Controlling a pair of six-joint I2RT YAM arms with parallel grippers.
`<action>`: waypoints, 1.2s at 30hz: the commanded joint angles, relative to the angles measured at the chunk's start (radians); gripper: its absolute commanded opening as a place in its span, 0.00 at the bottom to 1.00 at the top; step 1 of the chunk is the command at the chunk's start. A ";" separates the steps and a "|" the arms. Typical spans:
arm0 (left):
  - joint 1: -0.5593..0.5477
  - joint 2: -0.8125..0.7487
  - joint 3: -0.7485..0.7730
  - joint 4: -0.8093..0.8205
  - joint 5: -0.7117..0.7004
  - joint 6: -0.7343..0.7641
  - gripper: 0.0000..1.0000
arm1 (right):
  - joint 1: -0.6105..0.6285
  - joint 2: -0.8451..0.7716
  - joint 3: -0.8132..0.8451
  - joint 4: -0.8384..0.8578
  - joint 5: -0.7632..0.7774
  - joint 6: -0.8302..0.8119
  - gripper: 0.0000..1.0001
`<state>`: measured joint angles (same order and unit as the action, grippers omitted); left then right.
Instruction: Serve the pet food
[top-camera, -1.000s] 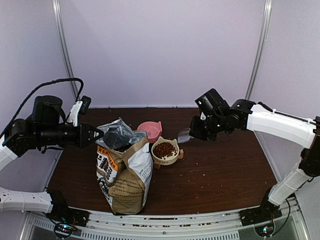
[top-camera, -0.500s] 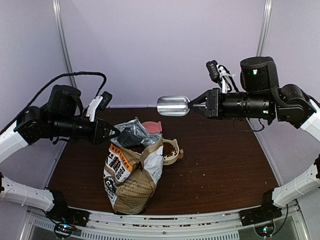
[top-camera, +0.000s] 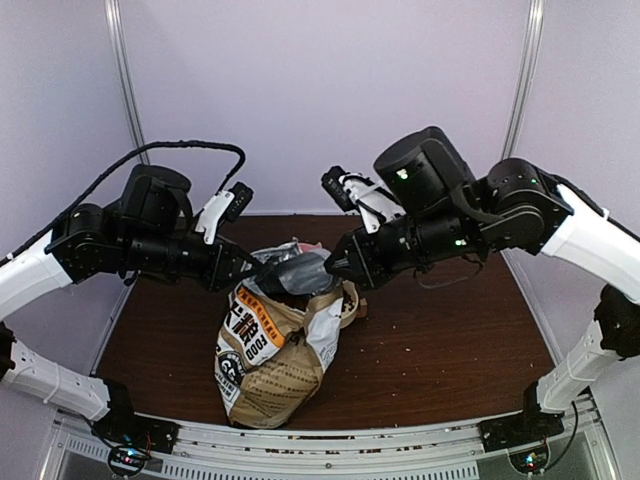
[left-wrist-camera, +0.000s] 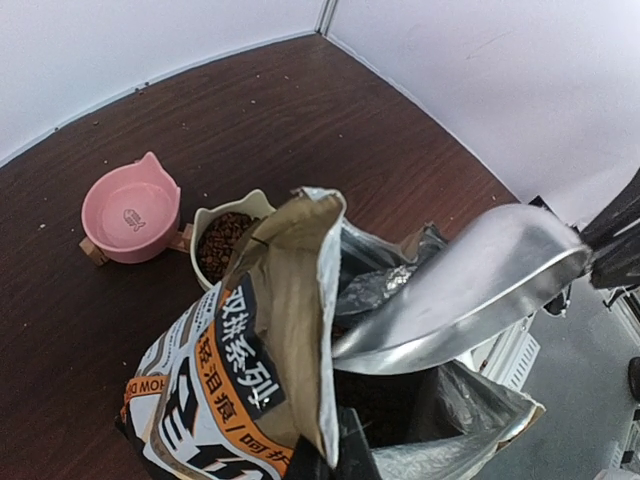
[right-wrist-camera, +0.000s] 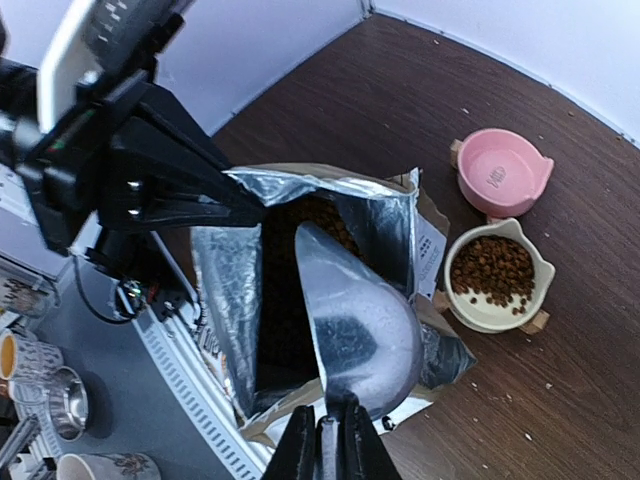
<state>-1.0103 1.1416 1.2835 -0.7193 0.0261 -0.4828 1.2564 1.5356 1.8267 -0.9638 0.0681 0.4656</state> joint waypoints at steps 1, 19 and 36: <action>-0.067 0.028 0.120 0.207 0.085 0.065 0.00 | 0.023 0.181 0.215 -0.326 0.223 0.021 0.00; -0.099 0.034 -0.126 0.422 -0.017 -0.015 0.00 | -0.043 0.402 -0.112 -0.033 -0.232 0.248 0.00; -0.099 0.029 -0.204 0.504 -0.027 -0.045 0.00 | -0.110 0.204 -0.420 0.552 -0.596 0.514 0.00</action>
<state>-1.1034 1.2057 1.0641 -0.3244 0.0067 -0.5194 1.1366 1.7420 1.4841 -0.6270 -0.2367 0.8318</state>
